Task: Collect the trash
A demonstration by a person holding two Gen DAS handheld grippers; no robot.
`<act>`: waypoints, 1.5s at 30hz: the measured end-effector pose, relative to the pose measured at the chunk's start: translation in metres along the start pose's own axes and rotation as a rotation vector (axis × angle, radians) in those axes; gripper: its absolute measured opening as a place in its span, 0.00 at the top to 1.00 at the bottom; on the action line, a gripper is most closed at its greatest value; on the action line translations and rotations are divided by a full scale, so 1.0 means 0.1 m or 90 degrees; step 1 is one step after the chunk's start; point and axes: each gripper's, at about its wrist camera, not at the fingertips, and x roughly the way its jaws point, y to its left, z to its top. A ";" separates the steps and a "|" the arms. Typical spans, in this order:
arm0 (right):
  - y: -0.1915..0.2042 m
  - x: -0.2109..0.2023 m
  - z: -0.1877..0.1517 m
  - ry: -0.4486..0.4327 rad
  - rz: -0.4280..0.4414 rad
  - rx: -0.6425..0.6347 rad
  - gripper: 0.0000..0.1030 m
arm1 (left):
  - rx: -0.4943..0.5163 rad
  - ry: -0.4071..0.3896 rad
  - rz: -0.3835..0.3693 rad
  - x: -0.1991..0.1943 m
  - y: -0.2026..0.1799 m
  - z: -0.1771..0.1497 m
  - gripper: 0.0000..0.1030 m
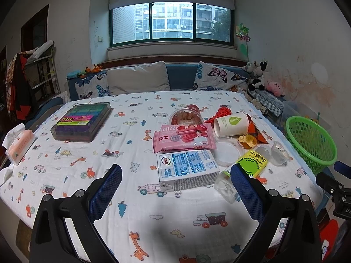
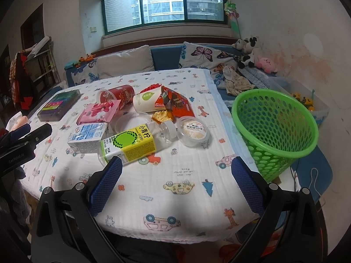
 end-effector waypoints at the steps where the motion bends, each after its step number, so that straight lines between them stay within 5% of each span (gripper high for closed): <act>1: 0.00 0.00 0.00 0.000 0.000 0.000 0.04 | -0.001 -0.001 0.000 0.00 0.00 0.01 0.07; 45: -0.26 0.60 0.27 0.034 0.017 -0.017 0.04 | 0.014 0.046 -0.012 0.47 -0.09 0.15 0.07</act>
